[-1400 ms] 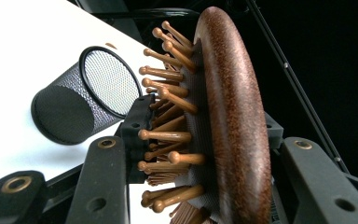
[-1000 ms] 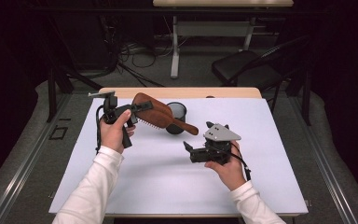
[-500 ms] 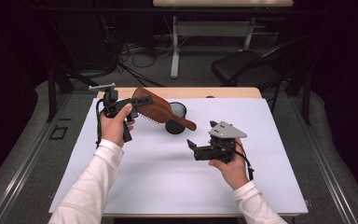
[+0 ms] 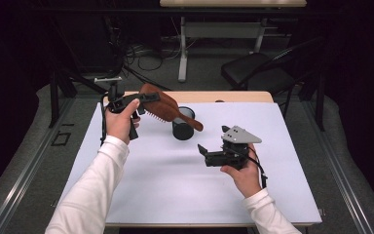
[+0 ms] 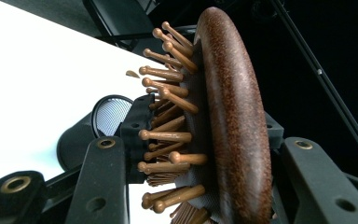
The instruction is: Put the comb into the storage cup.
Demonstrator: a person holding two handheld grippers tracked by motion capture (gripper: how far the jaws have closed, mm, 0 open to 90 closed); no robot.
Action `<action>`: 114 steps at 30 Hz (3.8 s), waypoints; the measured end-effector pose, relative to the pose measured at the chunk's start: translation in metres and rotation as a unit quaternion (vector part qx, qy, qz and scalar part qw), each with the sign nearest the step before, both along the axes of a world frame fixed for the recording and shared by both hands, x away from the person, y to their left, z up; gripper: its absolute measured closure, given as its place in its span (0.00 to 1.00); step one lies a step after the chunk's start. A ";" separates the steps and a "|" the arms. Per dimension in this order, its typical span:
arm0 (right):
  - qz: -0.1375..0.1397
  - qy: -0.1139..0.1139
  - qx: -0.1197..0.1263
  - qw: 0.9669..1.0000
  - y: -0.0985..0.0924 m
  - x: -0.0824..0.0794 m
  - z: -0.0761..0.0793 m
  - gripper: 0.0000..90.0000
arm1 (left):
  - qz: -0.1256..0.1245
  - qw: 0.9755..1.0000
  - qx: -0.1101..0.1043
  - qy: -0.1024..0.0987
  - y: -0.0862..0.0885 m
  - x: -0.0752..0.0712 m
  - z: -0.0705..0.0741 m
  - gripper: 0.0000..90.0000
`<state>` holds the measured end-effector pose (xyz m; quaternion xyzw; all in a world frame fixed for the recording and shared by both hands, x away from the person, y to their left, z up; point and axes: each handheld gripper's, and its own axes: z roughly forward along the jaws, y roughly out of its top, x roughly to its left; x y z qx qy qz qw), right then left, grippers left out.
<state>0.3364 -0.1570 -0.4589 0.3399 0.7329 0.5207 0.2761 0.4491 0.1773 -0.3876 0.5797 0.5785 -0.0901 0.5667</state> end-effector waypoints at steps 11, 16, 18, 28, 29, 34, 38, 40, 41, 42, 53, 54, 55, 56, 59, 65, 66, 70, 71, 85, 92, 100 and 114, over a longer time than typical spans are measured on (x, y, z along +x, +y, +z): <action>-0.005 0.002 0.006 1.000 -0.003 0.001 0.000 0.00 | 0.014 1.000 0.009 0.008 0.007 0.009 0.005 0.59; -0.006 0.001 0.005 1.000 -0.003 0.001 0.000 0.00 | 0.025 1.000 0.007 0.012 0.013 0.012 0.006 0.59; -0.007 0.003 0.007 1.000 -0.004 0.001 0.000 0.00 | 0.028 1.000 0.006 0.011 0.017 0.013 0.006 0.59; -0.007 0.002 0.006 1.000 -0.003 0.000 0.000 0.00 | 0.049 0.999 0.015 0.008 0.024 0.017 0.009 0.59; -0.007 0.003 0.006 1.000 -0.003 0.000 0.000 0.00 | 0.050 0.999 0.016 0.008 0.024 0.017 0.009 0.59; -0.007 0.003 0.006 1.000 -0.003 0.000 0.000 0.00 | 0.059 0.998 0.018 0.006 0.025 0.020 0.008 0.59; -0.007 0.004 0.006 1.000 -0.003 0.000 -0.001 0.00 | 0.063 0.998 0.018 0.007 0.024 0.022 0.007 0.59; -0.007 0.003 0.006 1.000 -0.003 0.000 -0.001 0.00 | 0.064 0.998 0.020 0.009 0.023 0.023 0.006 0.59; -0.008 0.003 0.005 1.000 -0.003 0.000 -0.001 0.00 | 0.064 0.998 0.022 0.009 0.022 0.023 0.006 0.59; -0.007 0.002 0.005 1.000 -0.003 0.000 -0.001 0.00 | 0.065 0.998 0.023 0.010 0.022 0.024 0.006 0.59; -0.008 0.002 0.008 1.000 -0.004 0.000 0.000 0.00 | 0.081 0.996 0.035 0.009 0.018 0.028 0.004 0.59; -0.009 0.002 0.008 1.000 -0.004 0.000 0.000 0.00 | 0.082 0.996 0.037 0.008 0.018 0.028 0.003 0.59; -0.008 0.002 0.008 1.000 -0.004 0.000 0.000 0.00 | 0.084 0.996 0.038 0.009 0.018 0.029 0.003 0.59; -0.008 0.002 0.007 1.000 -0.004 0.000 0.000 0.00 | 0.085 0.996 0.039 0.009 0.017 0.029 0.003 0.59; -0.008 0.001 0.006 1.000 -0.004 0.000 0.000 0.00 | 0.088 0.995 0.044 0.010 0.017 0.029 0.003 0.59; -0.008 0.002 0.006 1.000 -0.003 0.000 -0.001 0.00 | 0.097 0.994 0.045 0.012 0.015 0.032 0.002 0.59; -0.008 0.001 0.006 1.000 -0.003 0.000 -0.001 0.00 | 0.100 0.994 0.046 0.012 0.015 0.033 0.002 0.59; -0.008 0.002 0.006 1.000 -0.004 0.000 0.000 0.00 | 0.103 0.993 0.052 0.014 0.014 0.034 0.000 0.59; -0.008 0.001 0.007 1.000 -0.004 0.000 0.000 0.00 | 0.102 0.993 0.055 0.012 0.014 0.035 0.000 0.59; -0.011 0.002 0.010 1.000 -0.006 0.000 0.000 0.00 | 0.105 0.992 0.073 0.019 0.005 0.043 -0.009 0.59; -0.012 0.003 0.011 1.000 -0.006 0.000 0.000 0.00 | 0.097 0.992 0.082 0.021 -0.004 0.045 -0.013 0.59; -0.013 0.002 0.012 1.000 -0.007 0.000 0.001 0.00 | 0.086 0.991 0.098 0.025 -0.012 0.047 -0.018 0.59; -0.014 0.002 0.017 1.000 -0.009 0.000 0.002 0.00 | 0.082 0.990 0.107 0.031 -0.021 0.050 -0.025 0.59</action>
